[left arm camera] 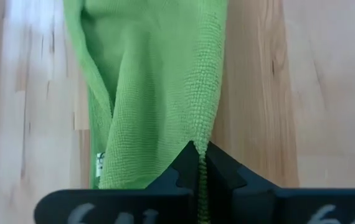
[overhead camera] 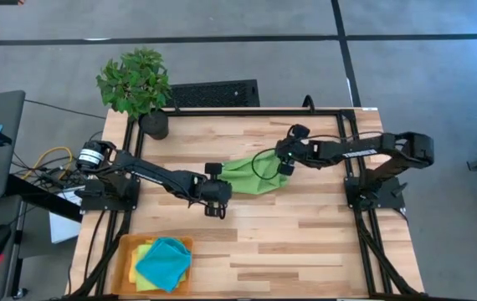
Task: Fold microfiber towels
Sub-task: Fold the green towel
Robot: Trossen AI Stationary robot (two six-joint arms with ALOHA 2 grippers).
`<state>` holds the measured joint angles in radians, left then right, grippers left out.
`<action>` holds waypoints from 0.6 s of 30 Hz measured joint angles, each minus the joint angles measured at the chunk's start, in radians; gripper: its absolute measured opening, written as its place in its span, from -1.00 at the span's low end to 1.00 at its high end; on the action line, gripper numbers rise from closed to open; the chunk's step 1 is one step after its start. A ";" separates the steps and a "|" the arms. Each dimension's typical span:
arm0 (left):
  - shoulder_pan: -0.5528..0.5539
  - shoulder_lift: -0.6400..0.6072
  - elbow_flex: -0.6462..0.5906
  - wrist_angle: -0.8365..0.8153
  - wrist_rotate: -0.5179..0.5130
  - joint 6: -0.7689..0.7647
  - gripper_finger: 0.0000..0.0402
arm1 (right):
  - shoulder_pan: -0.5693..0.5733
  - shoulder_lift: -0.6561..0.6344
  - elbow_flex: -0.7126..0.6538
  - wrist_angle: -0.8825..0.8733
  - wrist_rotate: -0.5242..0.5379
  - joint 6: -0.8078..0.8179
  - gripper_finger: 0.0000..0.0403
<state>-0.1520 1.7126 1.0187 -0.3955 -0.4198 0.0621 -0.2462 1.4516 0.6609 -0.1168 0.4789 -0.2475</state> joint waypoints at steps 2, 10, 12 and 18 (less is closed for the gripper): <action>0.000 0.000 0.000 -0.002 0.000 -0.007 -1.00 | 0.028 -0.042 0.000 -0.036 -0.061 0.027 -0.09; 0.000 0.000 0.004 0.000 -0.004 -0.001 -1.00 | 0.154 -0.104 0.000 -0.092 -0.375 0.032 -0.09; 0.000 0.000 0.019 -0.007 -0.004 0.000 -1.00 | 0.176 -0.072 0.000 -0.053 -0.380 0.038 -0.09; -0.015 0.000 0.069 -0.024 -0.006 0.047 -1.00 | 0.180 0.052 0.000 -0.010 -0.327 0.038 -0.09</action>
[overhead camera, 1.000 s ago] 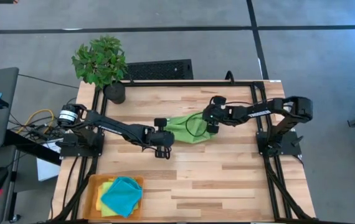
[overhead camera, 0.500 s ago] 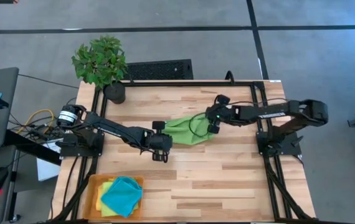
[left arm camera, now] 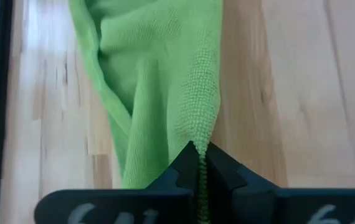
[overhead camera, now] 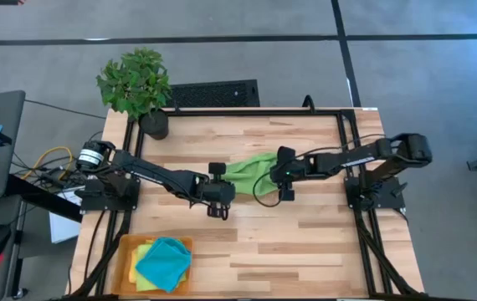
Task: Fold microfiber towels
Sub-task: Fold the green towel
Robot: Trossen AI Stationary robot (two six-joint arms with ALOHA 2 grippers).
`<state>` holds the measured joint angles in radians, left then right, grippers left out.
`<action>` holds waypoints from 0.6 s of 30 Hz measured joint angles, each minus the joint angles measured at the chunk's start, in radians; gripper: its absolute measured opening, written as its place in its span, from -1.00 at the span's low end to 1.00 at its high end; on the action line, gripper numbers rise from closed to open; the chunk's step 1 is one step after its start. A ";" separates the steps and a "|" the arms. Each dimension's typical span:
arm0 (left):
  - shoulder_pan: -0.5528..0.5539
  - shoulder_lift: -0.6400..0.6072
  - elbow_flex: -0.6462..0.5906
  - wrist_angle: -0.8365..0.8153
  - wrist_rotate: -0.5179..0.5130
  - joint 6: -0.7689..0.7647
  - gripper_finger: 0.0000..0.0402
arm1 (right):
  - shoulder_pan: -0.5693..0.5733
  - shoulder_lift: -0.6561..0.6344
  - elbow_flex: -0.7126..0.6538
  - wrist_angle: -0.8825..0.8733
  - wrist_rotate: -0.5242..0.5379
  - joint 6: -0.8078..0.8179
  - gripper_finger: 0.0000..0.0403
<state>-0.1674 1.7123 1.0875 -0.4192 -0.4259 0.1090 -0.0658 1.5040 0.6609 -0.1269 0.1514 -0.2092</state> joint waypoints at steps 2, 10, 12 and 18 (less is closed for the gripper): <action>-0.006 0.000 0.016 -0.020 0.000 0.007 -1.00 | -0.009 0.019 0.000 0.002 0.010 0.000 -0.09; -0.037 0.000 0.081 -0.133 0.000 -0.001 -1.00 | -0.095 0.099 0.000 0.017 0.007 0.001 -0.09; -0.048 0.000 0.092 -0.158 0.000 -0.002 -1.00 | -0.120 0.118 0.004 0.041 0.007 0.002 -0.09; -0.075 0.001 0.098 -0.221 0.035 -0.080 -1.00 | -0.146 0.116 0.002 0.056 0.002 -0.007 -0.09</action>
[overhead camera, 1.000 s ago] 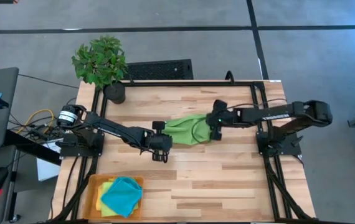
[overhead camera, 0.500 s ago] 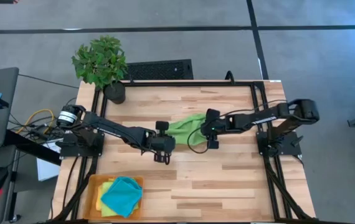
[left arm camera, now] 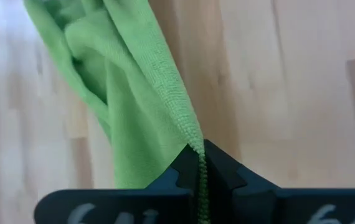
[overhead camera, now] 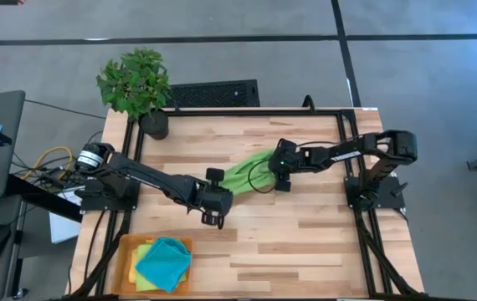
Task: Fold microfiber towels
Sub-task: Fold the green towel
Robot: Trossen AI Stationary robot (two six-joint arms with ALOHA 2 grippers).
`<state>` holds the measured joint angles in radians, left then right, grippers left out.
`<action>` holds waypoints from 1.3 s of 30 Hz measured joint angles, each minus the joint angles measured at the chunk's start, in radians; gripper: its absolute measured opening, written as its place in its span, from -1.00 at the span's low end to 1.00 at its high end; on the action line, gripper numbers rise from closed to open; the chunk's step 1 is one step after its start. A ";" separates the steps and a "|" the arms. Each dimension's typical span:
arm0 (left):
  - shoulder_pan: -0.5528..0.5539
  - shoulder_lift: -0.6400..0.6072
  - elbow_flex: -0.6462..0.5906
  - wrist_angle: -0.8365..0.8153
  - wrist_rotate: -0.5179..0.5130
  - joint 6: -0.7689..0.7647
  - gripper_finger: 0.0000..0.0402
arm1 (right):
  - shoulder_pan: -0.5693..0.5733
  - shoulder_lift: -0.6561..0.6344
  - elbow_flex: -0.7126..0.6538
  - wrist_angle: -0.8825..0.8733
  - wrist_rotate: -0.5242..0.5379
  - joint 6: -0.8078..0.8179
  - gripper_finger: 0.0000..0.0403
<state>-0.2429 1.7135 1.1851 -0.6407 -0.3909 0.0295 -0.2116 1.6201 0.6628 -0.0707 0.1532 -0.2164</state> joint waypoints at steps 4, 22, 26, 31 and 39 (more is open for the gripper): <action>-0.010 0.005 0.000 -0.002 0.057 -0.038 -1.00 | 0.019 -0.066 -0.004 -0.015 0.003 -0.025 -0.09; -0.023 0.139 -0.001 0.078 0.151 -0.073 -1.00 | 0.013 -0.049 -0.001 0.174 -0.085 -0.130 -0.09; -0.023 0.140 -0.001 0.078 0.151 -0.076 -1.00 | -0.001 0.022 0.017 0.206 -0.081 -0.145 -0.09; -0.023 0.140 -0.001 0.081 0.189 -0.076 -1.00 | -0.033 0.098 0.062 0.199 -0.074 -0.174 -0.09; -0.046 0.140 -0.001 0.079 0.223 -0.088 -1.00 | -0.099 0.203 0.150 0.208 -0.078 -0.186 -0.09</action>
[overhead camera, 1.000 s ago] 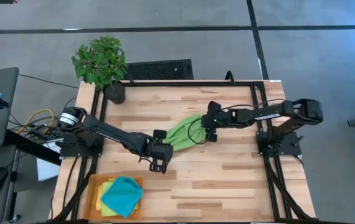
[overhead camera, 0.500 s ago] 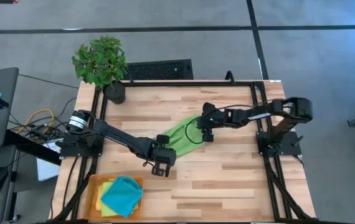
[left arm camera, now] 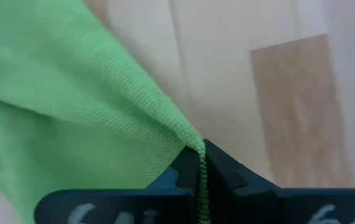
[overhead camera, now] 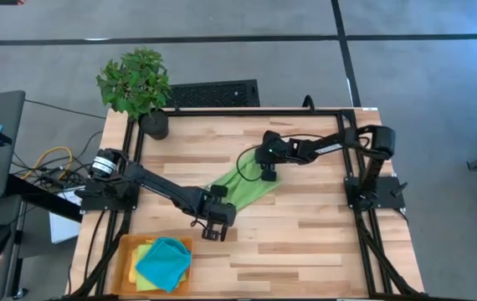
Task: Fold microfiber towels
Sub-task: Fold the green towel
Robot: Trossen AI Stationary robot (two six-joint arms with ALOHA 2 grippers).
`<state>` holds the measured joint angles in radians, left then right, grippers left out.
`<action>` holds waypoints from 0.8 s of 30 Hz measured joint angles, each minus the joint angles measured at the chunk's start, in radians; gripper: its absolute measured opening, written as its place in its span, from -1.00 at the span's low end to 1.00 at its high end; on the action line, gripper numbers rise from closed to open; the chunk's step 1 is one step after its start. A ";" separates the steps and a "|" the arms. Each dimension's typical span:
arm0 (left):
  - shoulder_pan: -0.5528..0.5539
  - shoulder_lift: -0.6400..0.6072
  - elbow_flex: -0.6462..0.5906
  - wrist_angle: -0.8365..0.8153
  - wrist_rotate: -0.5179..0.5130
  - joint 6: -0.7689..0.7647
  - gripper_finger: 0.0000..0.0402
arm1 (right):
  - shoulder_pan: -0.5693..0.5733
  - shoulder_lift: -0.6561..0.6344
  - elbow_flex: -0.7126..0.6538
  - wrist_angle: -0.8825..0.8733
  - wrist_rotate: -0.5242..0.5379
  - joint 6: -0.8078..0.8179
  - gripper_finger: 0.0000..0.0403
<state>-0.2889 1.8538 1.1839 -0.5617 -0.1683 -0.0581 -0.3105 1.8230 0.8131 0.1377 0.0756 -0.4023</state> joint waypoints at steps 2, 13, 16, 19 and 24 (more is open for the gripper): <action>-0.006 0.000 0.000 0.002 0.034 -0.011 -1.00 | -0.010 0.008 0.014 -0.003 0.000 -0.009 -0.09; -0.017 0.000 0.000 -0.006 0.074 -0.041 -1.00 | 0.005 -0.091 0.038 -0.115 0.014 -0.012 -0.09; -0.010 0.000 0.000 -0.005 0.052 -0.033 -1.00 | 0.044 -0.168 0.041 -0.184 0.013 0.010 -0.09; 0.005 0.000 0.008 -0.009 0.037 -0.005 -1.00 | 0.090 -0.255 0.040 -0.264 0.019 0.035 -0.09; 0.035 0.000 0.066 -0.010 0.023 0.076 -1.00 | 0.171 -0.396 0.040 -0.369 0.092 0.108 -0.09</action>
<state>-0.2536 1.8542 1.2494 -0.5720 -0.1449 0.0179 -0.1397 1.4267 0.8536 -0.2309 0.1675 -0.2941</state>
